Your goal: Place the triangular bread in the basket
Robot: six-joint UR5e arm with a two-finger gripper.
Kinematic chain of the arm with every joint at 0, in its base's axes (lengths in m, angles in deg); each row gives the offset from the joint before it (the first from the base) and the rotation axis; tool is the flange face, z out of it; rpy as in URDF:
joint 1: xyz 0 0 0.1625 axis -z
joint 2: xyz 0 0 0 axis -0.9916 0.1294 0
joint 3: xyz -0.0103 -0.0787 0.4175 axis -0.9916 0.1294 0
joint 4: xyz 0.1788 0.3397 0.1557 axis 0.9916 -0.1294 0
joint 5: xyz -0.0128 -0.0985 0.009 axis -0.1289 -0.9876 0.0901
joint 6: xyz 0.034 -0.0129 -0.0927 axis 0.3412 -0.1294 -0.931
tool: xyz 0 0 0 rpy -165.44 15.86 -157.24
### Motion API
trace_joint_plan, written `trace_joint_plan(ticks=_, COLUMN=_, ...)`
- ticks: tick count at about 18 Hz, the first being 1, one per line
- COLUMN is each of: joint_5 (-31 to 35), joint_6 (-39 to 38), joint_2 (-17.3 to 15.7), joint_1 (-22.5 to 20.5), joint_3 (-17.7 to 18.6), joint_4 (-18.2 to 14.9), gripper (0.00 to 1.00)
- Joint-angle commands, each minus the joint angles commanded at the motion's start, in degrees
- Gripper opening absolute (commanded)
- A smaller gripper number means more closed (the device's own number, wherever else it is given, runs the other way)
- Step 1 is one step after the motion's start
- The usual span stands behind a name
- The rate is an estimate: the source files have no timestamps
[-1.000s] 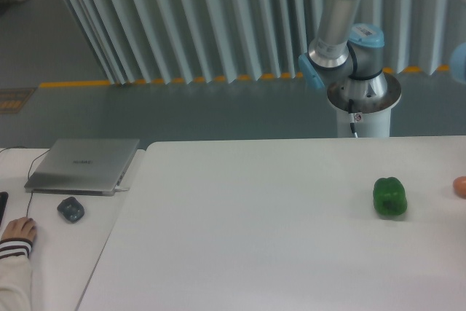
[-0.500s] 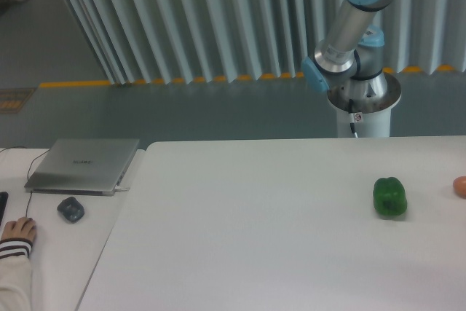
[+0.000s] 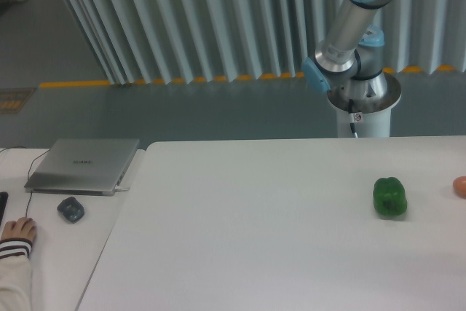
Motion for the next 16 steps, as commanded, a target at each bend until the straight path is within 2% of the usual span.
trace_joint_plan(ticks=2, joint_5=0.61, joint_6=-0.62, joint_2=-3.61, joint_1=2.46, joint_3=1.59, joint_4=-6.49, gripper=1.00)
trace_joint_plan(ticks=3, joint_5=0.62, joint_6=-0.71, joint_2=-5.71, joint_1=3.34, joint_3=1.77, joint_4=-11.82, gripper=1.00)
trace_joint_plan(ticks=5, joint_5=0.70, joint_6=-0.62, joint_2=-7.74, joint_1=5.10, joint_3=1.51, joint_4=-20.27, gripper=1.00)
trace_joint_plan(ticks=7, joint_5=1.84, joint_6=-0.53, joint_2=-8.19, joint_1=6.16, joint_3=1.51, joint_4=-25.21, gripper=1.00)
trace_joint_plan(ticks=8, joint_5=3.24, joint_6=-0.53, joint_2=-8.19, joint_1=6.77, joint_3=1.51, joint_4=-26.63, gripper=1.00)
trace_joint_plan(ticks=12, joint_5=12.29, joint_6=0.00, joint_2=-7.49, joint_1=10.81, joint_3=1.86, joint_4=-26.73, gripper=1.00)
trace_joint_plan(ticks=16, joint_5=12.04, joint_6=0.00, joint_2=-6.08, joint_1=11.87, joint_3=1.95, joint_4=-26.56, gripper=1.00)
